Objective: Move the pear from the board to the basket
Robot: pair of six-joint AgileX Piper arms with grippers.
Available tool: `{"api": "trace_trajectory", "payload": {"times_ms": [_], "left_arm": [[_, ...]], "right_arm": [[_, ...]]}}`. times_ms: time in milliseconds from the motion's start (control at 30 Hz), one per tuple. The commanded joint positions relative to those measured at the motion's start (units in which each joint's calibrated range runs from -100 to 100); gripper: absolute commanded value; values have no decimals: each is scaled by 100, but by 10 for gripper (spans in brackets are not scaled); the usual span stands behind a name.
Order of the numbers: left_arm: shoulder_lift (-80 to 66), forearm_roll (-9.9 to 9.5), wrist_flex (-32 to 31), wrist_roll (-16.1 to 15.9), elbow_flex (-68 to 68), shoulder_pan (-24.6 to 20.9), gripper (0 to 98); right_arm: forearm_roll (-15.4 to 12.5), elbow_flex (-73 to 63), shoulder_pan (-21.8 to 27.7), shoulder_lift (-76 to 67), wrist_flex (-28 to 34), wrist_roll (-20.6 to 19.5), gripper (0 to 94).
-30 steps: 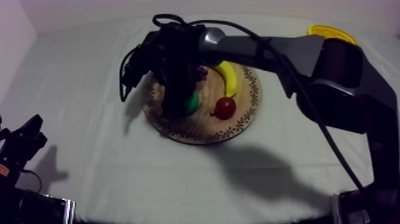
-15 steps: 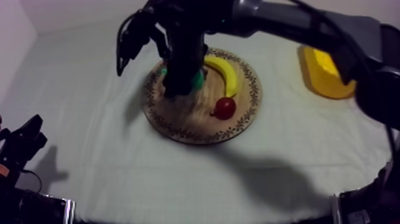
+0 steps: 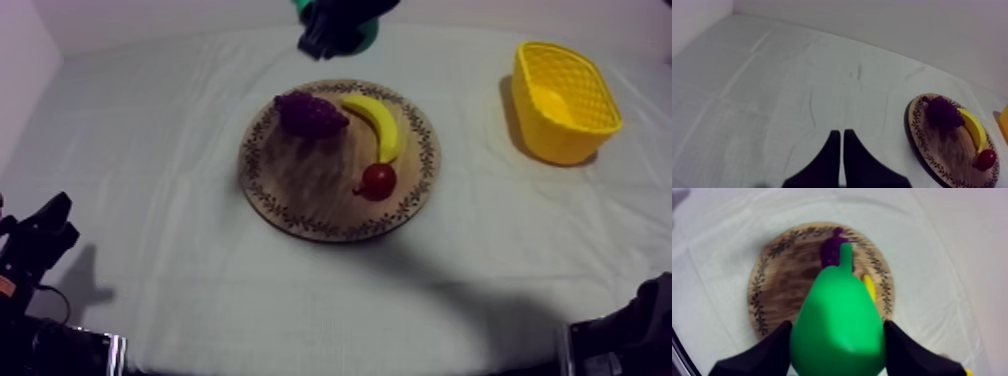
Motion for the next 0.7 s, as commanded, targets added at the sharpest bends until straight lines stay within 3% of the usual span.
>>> {"api": "trace_trajectory", "payload": {"times_ms": [0, 267, 667], "left_arm": [[2, -3, 0, -1, -2, 1, 1], [2, -3, 0, -1, -2, 1, 1], [2, -3, 0, -1, -2, 1, 1]], "right_arm": [[-86, 28, 310, -70, 18, -55, 437], [-360, 248, 1393, -115, 3, -12, 437], [-400, 85, 2773, 138, -160, 333, 433]]}}
